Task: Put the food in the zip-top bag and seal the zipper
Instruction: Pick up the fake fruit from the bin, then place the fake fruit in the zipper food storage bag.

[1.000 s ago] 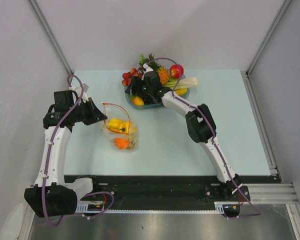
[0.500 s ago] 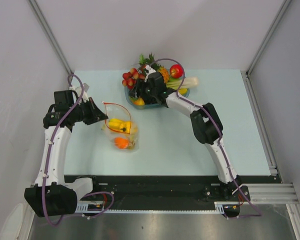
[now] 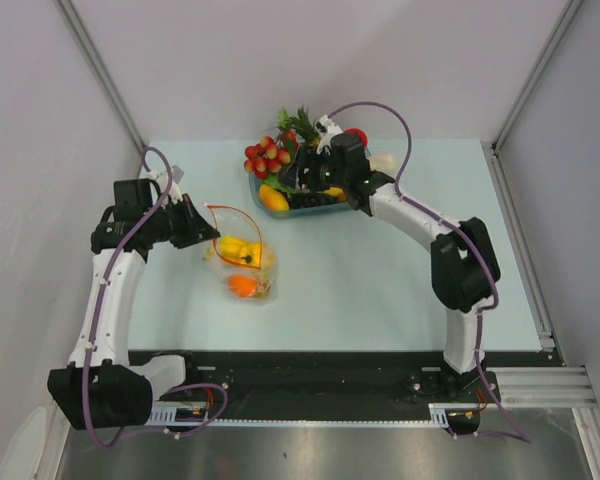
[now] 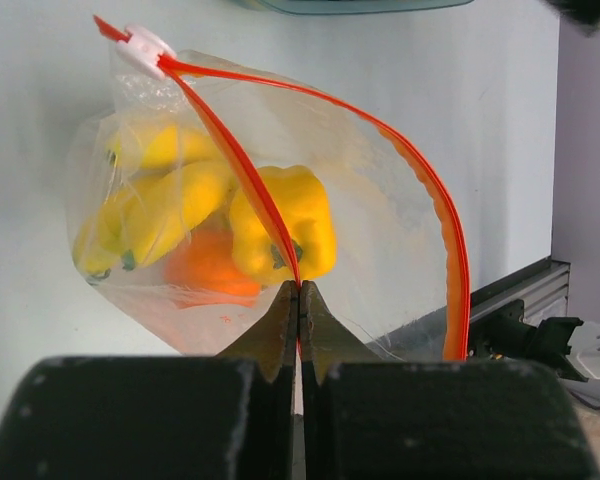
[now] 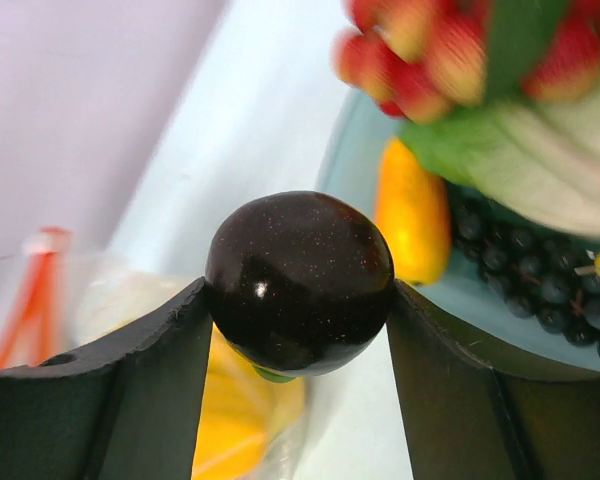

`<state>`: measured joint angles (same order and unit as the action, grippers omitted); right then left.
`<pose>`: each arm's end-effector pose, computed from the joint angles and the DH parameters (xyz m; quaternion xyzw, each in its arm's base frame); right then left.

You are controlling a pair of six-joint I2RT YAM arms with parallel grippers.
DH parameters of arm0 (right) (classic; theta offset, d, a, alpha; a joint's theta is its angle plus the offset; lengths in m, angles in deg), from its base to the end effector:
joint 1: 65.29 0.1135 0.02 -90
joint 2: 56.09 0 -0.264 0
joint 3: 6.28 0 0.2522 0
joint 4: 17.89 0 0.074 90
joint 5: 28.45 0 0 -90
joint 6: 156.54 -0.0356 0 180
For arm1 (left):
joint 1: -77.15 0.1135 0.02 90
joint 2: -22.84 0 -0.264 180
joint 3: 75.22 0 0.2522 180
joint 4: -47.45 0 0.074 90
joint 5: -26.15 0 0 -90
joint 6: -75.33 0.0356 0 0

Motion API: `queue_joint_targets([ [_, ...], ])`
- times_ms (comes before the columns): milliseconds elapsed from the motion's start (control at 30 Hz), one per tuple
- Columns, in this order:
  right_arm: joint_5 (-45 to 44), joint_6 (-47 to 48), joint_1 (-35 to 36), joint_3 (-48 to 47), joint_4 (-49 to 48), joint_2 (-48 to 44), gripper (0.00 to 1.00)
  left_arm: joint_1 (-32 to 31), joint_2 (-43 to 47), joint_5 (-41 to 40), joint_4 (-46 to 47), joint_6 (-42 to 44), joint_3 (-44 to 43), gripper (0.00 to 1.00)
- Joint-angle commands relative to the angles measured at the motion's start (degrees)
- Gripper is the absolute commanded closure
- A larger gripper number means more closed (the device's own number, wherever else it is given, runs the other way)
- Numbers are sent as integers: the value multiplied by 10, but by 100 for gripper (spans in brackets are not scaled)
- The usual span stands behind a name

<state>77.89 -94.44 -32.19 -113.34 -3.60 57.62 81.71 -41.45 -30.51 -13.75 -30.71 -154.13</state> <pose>0.3947 0.2693 0.2874 -0.1175 0.8110 0.3856 0.4240 0.2217 -0.0019 0.3397 -0.0547 0.8947 -0.3006 0.3259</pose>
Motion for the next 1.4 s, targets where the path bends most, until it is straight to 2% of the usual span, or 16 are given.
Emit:
queue_joint_targets([
  [0,58,71,20,0,-53,-110,62,-22,-7,10,32,-7,-19,100],
  [233,120,158,91,-6,-44,-129,64,-28,-13,27,43,-26,-38,100],
  [500,108,246,147,-37,10,-89,60,-30,8,52,65,-44,-37,100],
  [567,92,253,149,-53,23,-70,54,-29,13,52,67,-47,-35,100],
  [667,74,260,144,-86,53,-50,41,-29,14,51,70,-51,-34,100],
  [700,72,261,142,-94,69,-47,27,-30,13,50,71,-51,-33,100],
  [733,77,258,139,-101,74,-46,18,-30,13,49,72,-52,-32,100],
  [800,89,237,123,-113,74,-53,0,-30,13,50,73,-53,-33,100],
  [933,150,188,72,-138,56,-60,0,-30,8,49,76,-53,-34,100],
  [1033,157,154,15,-140,23,-66,0,-29,3,49,78,-52,-36,100],
  [1367,15,256,-138,-209,56,33,0,-29,-14,39,78,-44,-48,100],
])
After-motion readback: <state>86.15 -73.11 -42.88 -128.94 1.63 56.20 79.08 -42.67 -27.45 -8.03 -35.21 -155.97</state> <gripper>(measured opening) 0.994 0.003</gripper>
